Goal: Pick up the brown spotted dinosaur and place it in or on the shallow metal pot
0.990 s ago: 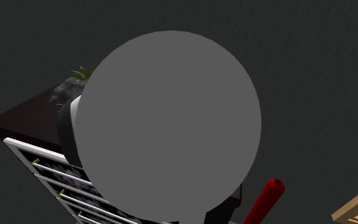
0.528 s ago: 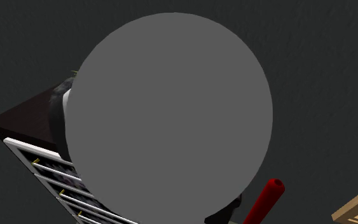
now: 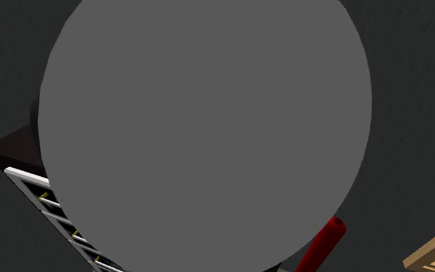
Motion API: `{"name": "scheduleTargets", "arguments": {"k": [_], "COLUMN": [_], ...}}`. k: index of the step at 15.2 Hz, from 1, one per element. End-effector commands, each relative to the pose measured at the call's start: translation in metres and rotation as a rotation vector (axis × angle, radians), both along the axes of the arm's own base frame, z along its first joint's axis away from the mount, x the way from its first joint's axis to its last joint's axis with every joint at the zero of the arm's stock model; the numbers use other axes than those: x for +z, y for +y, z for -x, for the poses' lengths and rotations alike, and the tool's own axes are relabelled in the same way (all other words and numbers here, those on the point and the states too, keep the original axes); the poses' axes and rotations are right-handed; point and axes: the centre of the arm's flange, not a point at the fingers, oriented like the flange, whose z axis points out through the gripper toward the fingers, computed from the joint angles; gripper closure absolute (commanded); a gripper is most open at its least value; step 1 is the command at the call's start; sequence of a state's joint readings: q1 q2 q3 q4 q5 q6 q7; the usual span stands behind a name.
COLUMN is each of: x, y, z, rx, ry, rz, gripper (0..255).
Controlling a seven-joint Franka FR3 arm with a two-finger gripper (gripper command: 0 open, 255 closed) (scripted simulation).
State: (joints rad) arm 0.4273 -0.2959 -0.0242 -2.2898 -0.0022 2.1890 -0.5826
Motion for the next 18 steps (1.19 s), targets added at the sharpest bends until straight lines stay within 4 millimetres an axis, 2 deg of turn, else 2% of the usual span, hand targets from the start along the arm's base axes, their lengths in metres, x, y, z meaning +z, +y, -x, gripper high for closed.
{"name": "scheduleTargets", "arguments": {"k": [1, 10, 18], "x": [0.011, 0.056, 0.059], "y": [0.0, 0.0, -0.029], "z": [0.001, 0.001, -0.101], "rx": [0.0, 0.0, 0.0], "ry": [0.0, 0.0, 0.0], "rz": [0.0, 0.0, 0.0], "gripper": [255, 255, 255]}}
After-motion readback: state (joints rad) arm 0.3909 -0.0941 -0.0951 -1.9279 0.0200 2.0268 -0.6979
